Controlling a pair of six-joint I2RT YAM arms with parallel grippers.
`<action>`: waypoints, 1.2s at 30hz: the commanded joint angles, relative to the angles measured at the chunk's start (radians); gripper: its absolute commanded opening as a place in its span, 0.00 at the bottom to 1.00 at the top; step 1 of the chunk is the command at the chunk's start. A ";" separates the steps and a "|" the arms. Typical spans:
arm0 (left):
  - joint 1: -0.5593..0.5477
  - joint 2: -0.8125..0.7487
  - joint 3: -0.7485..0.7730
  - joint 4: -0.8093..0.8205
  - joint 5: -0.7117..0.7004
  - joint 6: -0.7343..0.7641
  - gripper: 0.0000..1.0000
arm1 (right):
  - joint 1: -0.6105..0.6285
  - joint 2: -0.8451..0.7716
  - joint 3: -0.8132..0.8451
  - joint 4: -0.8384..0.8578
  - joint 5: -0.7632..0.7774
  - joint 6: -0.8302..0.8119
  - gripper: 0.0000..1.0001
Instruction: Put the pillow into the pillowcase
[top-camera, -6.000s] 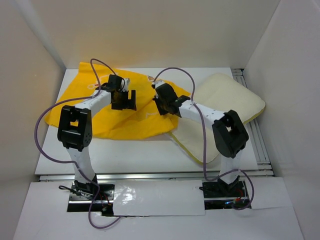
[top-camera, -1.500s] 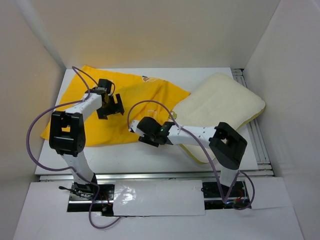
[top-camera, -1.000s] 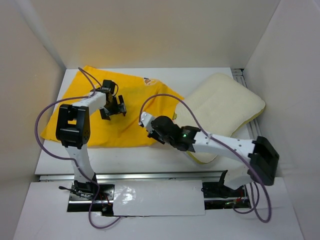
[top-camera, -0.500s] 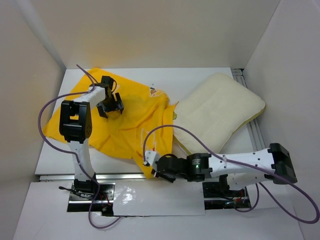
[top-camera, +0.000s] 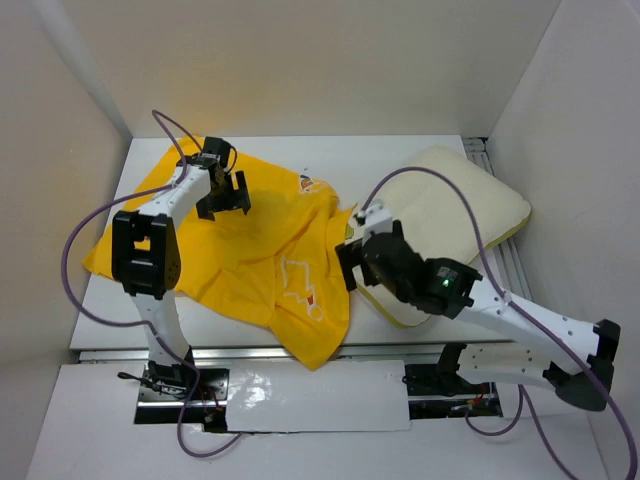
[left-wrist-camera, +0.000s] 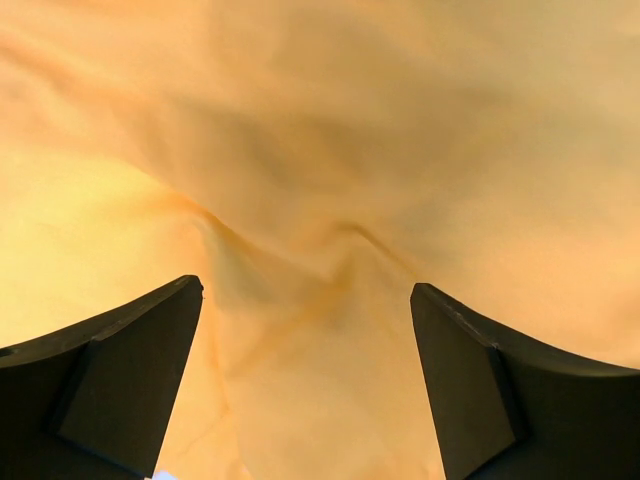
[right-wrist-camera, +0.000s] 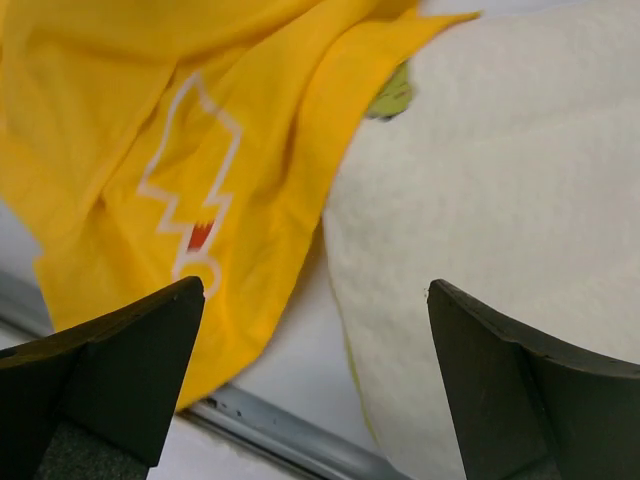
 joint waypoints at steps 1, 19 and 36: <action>-0.083 -0.215 0.006 -0.007 -0.027 0.054 0.99 | -0.260 0.011 0.101 0.003 -0.024 0.049 1.00; -0.505 -0.378 -0.411 -0.096 -0.139 -0.162 0.86 | -0.757 0.413 0.120 0.067 -0.445 -0.113 1.00; -0.577 -0.217 -0.375 -0.104 -0.208 -0.212 0.62 | -0.796 0.367 0.049 0.108 -0.470 -0.103 1.00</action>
